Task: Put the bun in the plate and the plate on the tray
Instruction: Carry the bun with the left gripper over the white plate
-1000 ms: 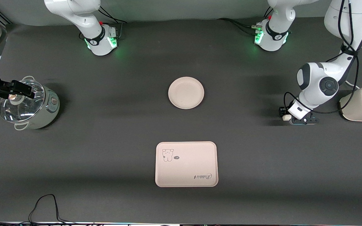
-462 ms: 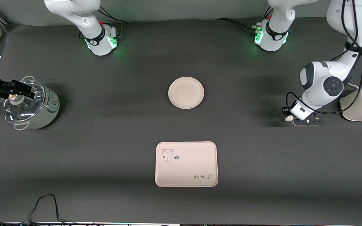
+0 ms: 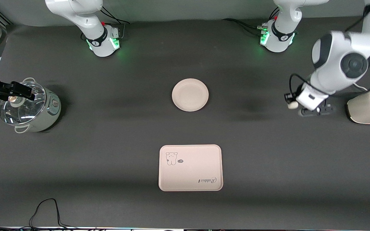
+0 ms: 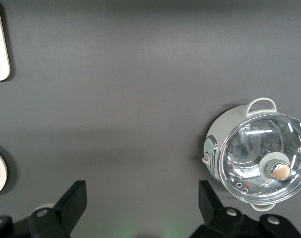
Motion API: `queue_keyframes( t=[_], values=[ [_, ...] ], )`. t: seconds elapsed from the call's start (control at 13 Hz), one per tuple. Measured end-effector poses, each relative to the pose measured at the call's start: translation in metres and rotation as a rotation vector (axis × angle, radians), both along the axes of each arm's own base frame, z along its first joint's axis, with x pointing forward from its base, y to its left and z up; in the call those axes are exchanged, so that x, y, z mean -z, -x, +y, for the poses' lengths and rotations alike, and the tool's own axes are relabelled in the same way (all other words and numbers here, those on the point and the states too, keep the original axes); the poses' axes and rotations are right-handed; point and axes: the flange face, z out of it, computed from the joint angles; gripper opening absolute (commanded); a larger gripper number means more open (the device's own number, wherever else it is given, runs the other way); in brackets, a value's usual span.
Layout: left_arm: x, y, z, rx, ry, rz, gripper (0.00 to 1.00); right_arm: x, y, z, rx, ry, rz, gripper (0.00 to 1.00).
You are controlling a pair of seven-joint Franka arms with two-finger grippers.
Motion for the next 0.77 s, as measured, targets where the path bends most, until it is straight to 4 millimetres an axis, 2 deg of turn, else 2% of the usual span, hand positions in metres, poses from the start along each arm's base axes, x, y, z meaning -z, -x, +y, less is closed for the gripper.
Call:
queue_keyframes(
  t=[0.15,0.23,0.31,0.46,0.54,0.69,0.77],
  values=[
    [-0.064,0.023,-0.047,-0.045,0.006,0.009,0.22,0.0,0.0,0.0,0.0,0.0,0.0,1.0],
    [-0.084,0.033,-0.075,-0.065,0.006,0.0,0.22,0.0,0.0,0.0,0.0,0.0,0.0,1.0],
    [-0.099,0.049,-0.124,-0.094,0.027,-0.007,0.22,0.0,0.0,0.0,0.0,0.0,0.0,1.0],
    [-0.099,0.069,-0.176,-0.131,0.053,-0.012,0.22,0.0,0.0,0.0,-0.001,0.0,0.0,1.0],
    [-0.097,0.083,-0.21,-0.148,0.062,-0.03,0.22,0.0,0.0,0.0,-0.001,0.0,0.0,1.0],
    [-0.08,0.118,-0.277,-0.164,0.073,-0.053,0.22,0.0,0.0,0.001,-0.001,0.0,0.0,1.0],
    [-0.066,0.133,-0.307,-0.168,0.082,-0.055,0.22,0.0,0.0,0.001,-0.001,0.0,0.0,1.0]
  ],
)
